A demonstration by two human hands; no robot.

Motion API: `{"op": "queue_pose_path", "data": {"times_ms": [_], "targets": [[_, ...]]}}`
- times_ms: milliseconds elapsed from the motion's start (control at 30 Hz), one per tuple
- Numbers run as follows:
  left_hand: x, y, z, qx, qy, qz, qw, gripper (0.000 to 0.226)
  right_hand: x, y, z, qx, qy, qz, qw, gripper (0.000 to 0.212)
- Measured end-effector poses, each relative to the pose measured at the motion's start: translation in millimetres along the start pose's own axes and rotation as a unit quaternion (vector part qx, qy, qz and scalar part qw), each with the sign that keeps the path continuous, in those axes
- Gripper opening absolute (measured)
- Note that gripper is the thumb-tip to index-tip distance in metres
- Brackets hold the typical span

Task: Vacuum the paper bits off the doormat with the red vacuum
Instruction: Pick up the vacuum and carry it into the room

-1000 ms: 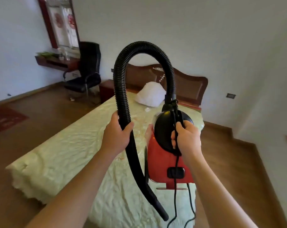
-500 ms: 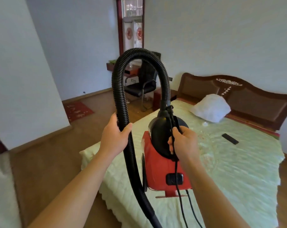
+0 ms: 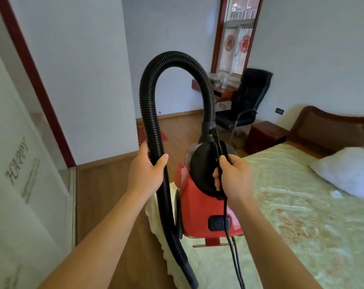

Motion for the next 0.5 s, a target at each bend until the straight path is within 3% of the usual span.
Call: {"op": "queue_pose_path", "data": {"times_ms": [267,500], "targets": [[-95.6,-39.2,15.0,-0.026,0.067,0.027,0.997,0.040,-112.6,22.6,-92.3,-0.026,-0.069,0.002,0.997,0.034],[-180.0,-75.8,14.9,-0.028,0.112,0.069,0.991,0.050,-205.2,29.5,-165.1,-0.029,-0.123,-0.004,0.992,0.036]]}}
Point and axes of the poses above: each hand's wrist, its own x-axis away from the middle knuckle, its own z-axis out of the back of the hand, y = z × x, the point moved 9 cm from there along -x, towards the middle knuckle, and after that the axes turned 6 degrees about -x, right-handed, at the moved point
